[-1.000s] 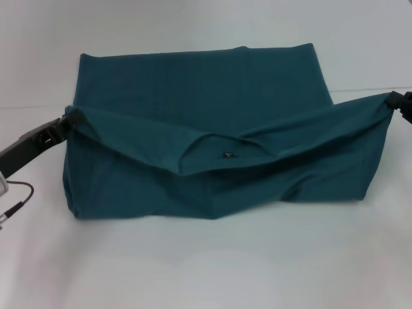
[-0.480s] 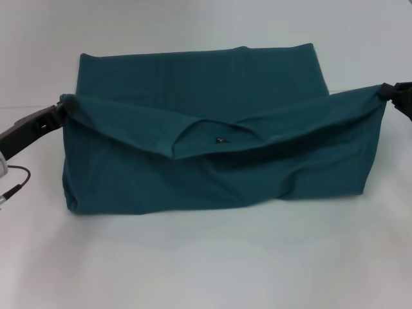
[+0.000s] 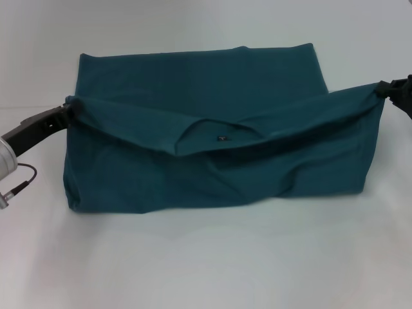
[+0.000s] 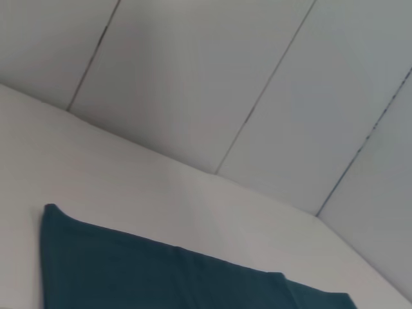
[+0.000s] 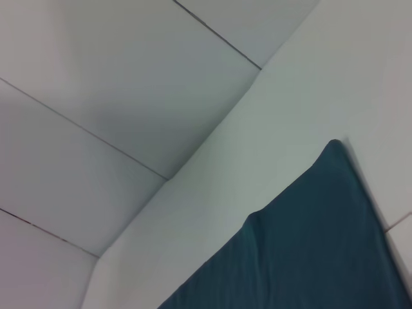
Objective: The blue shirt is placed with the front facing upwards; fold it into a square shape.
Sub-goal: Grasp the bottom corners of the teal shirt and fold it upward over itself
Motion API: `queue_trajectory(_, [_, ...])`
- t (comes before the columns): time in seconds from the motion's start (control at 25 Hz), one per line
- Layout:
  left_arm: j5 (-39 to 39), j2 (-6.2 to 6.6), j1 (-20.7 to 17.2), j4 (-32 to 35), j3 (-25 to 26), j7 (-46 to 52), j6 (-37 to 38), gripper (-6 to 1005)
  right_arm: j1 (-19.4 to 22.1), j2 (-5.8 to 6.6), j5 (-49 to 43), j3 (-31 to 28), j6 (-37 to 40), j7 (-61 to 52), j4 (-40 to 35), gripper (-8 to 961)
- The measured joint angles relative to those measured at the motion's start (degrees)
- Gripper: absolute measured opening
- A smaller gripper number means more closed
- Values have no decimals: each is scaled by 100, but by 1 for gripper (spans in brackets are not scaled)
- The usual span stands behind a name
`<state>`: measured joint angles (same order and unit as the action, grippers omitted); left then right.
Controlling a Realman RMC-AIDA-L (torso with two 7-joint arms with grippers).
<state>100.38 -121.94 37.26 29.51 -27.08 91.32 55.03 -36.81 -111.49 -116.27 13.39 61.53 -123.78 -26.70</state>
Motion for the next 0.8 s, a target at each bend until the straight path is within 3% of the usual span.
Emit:
queue_trajectory(0.52, [10, 39, 265, -307, -277, -246, -712, 33, -143, -37, -1, 227, -439, 38, 54, 159])
queue_trajectory(0.8, [-2, -16, 390, -435, -419, -639, -1198, 75, -232, -54, -1, 460, -915, 46, 231, 163])
